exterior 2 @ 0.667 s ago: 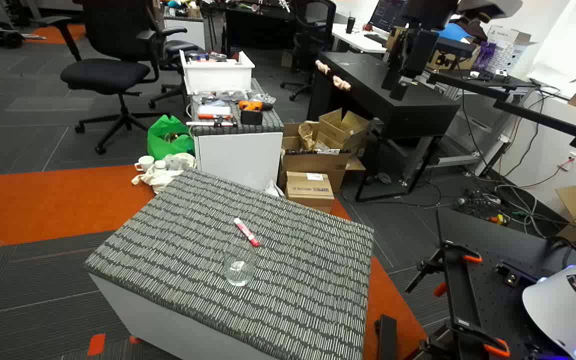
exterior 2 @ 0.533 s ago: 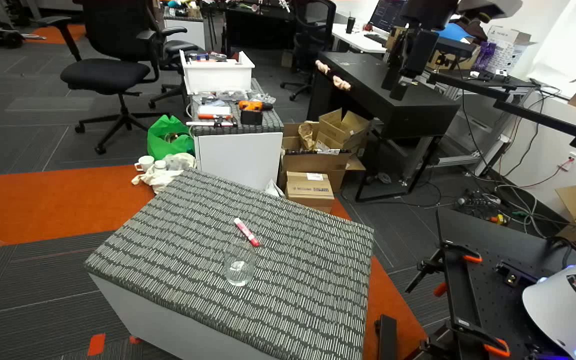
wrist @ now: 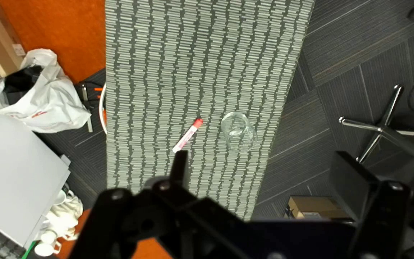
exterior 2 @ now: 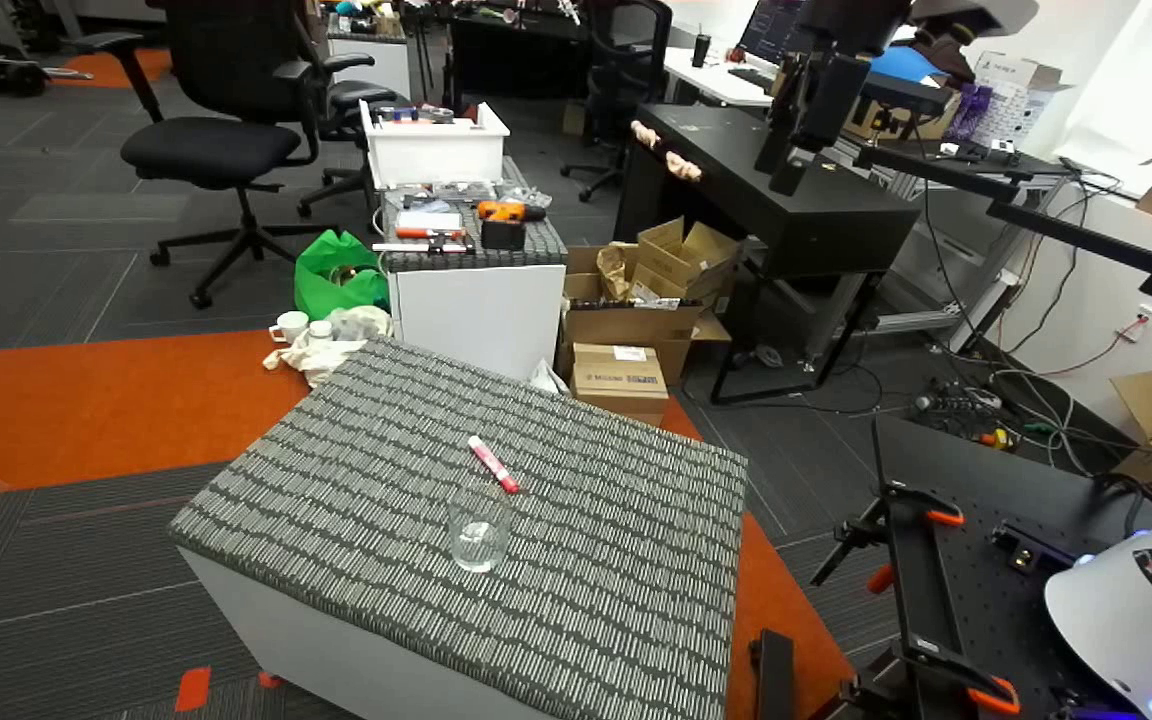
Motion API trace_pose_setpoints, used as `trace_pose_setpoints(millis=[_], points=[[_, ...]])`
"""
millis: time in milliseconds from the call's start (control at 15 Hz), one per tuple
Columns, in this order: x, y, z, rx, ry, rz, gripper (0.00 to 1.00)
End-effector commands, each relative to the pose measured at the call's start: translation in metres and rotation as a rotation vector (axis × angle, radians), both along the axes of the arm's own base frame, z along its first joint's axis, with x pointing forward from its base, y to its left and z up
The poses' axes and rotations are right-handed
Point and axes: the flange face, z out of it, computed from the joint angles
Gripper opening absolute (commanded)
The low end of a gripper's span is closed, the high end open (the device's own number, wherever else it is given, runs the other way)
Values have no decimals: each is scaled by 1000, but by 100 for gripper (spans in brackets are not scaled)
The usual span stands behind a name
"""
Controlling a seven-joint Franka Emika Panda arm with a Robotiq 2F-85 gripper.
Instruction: Move the transparent glass across the marker
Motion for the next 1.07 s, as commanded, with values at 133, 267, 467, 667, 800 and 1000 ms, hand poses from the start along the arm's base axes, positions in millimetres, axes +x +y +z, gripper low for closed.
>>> trace_pose_setpoints(millis=[133, 267, 467, 667, 800, 1000], points=[[27, 27, -7, -29, -150, -1, 100], [37, 40, -18, -21, -188, 14, 100], [53, 61, -39, 1, -231, 29, 100], [74, 82, -63, 27, -254, 54, 100], [89, 94, -81, 39, -262, 64, 100], [112, 107, -113, 39, -262, 89, 100]])
